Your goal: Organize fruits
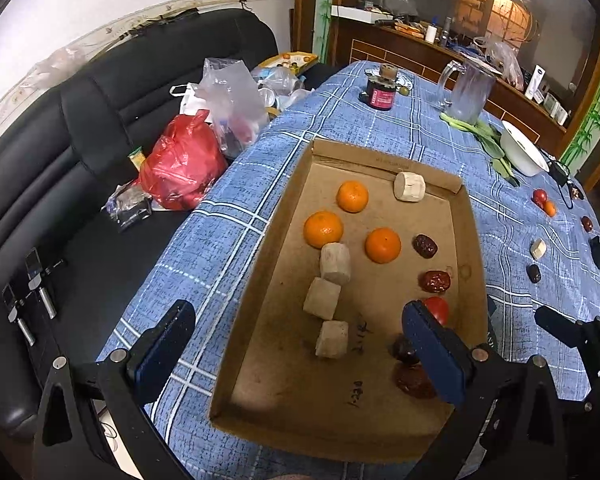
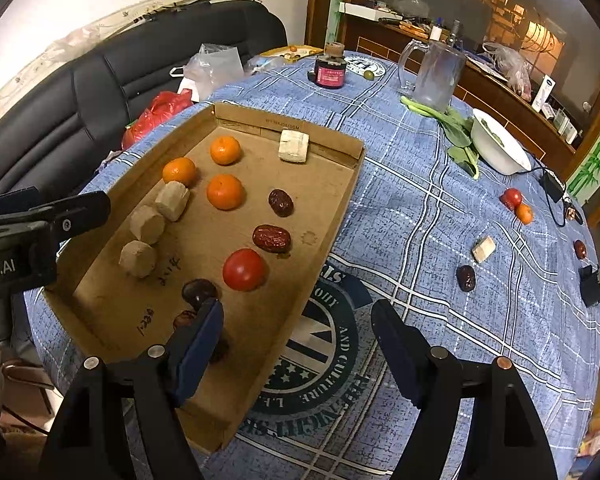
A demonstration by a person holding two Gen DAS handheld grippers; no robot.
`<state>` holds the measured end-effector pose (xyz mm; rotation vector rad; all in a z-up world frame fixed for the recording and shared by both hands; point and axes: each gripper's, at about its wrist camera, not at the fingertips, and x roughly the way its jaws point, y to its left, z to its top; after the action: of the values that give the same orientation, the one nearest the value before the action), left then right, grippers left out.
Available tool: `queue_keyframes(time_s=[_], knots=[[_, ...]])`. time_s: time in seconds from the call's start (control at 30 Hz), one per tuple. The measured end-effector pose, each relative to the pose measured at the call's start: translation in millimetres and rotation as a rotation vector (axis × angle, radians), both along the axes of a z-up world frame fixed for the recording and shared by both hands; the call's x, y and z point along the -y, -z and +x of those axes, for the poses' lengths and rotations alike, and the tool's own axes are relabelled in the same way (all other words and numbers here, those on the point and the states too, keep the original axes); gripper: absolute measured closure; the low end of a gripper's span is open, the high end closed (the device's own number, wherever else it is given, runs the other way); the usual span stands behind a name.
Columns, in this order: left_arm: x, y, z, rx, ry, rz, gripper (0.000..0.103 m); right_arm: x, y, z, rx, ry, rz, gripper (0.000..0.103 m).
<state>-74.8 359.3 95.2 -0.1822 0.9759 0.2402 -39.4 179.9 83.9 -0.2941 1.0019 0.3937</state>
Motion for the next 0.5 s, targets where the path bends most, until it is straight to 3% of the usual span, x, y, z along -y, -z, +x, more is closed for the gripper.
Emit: queue_keyframes(time_s=[0.5], knots=[[11.6,11.3,25.2,-0.034,0.076,-0.02,0.0,11.8,5.6,13.5,-0.016,0.078,-0.019,0.02]])
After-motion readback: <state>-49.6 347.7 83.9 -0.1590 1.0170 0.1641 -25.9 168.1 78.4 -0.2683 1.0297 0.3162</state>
